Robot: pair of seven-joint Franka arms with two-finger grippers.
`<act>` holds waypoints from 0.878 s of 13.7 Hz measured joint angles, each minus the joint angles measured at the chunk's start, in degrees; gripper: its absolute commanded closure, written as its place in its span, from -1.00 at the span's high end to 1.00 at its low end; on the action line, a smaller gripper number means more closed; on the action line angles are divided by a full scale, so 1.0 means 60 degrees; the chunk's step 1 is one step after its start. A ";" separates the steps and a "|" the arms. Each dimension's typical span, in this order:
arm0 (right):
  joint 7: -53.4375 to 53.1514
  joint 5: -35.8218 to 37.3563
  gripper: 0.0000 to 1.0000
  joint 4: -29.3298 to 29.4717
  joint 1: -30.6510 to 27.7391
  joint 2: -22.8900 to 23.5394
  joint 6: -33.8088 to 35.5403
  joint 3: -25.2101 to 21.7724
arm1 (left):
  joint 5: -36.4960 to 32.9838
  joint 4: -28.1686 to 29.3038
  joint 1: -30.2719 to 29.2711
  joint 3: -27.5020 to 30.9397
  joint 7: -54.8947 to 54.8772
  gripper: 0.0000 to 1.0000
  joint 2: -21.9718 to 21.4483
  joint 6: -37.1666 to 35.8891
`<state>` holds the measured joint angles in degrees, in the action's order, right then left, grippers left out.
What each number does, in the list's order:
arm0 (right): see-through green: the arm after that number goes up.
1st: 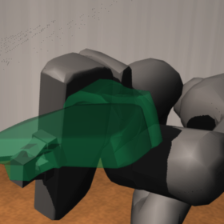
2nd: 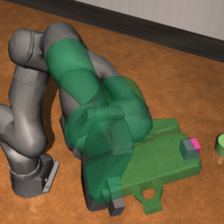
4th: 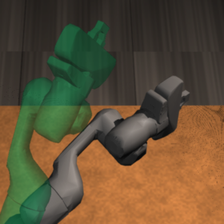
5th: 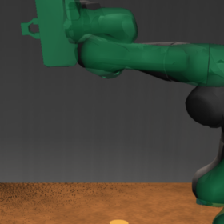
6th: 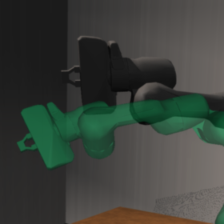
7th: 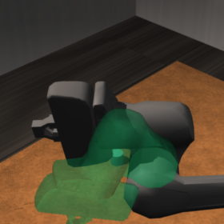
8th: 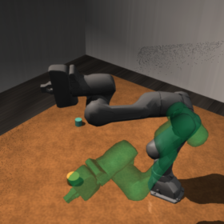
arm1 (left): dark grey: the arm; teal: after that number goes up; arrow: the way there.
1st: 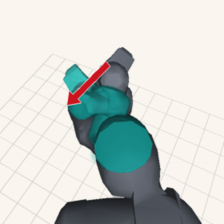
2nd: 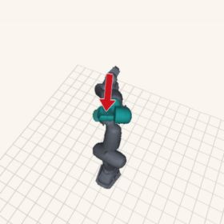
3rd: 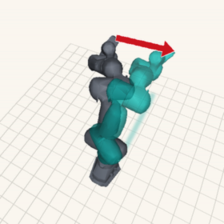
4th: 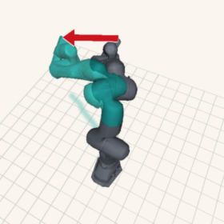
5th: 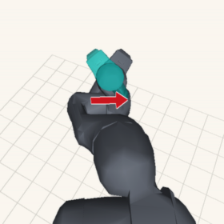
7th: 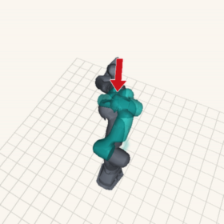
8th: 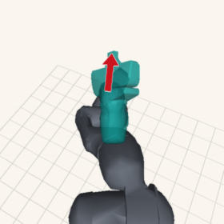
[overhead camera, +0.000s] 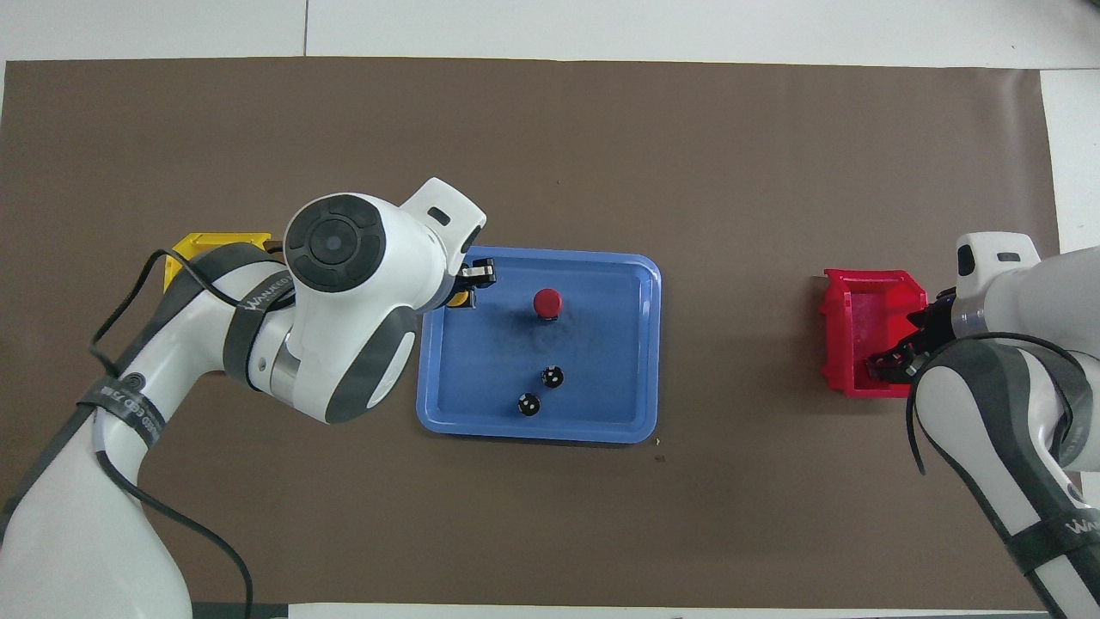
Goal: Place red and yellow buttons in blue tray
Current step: 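Place the yellow button in the blue tray with the left gripper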
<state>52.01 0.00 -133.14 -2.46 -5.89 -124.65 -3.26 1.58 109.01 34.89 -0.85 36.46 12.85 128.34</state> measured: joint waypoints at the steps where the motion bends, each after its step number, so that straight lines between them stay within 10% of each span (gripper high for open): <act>1: 0.0315 0.0000 0.55 -0.0154 -0.0089 -0.0093 -0.0079 -0.0001 | 0.0001 0.0006 0.0189 0.0003 0.0193 -0.97 0.0171 0.0143; 3: 0.0730 0.0000 0.49 -0.0408 -0.0203 -0.0213 -0.0272 -0.0003 | 0.0003 0.0010 0.0443 0.0005 0.0510 -0.89 0.0496 0.0446; 5: 0.1005 0.0000 0.43 -0.0569 -0.0209 -0.0269 -0.0475 0.0005 | 0.0004 0.0004 0.0525 0.0011 0.0645 0.23 0.0691 0.0573; 12: 0.1363 0.0000 0.18 -0.0852 -0.0219 -0.0313 -0.0838 0.0014 | 0.0009 -0.0434 0.0512 0.0082 0.0685 0.24 0.0574 0.0019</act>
<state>60.19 0.00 -138.25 -3.78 -7.77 -129.68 -3.18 1.63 106.40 37.96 -0.36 40.57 16.29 128.46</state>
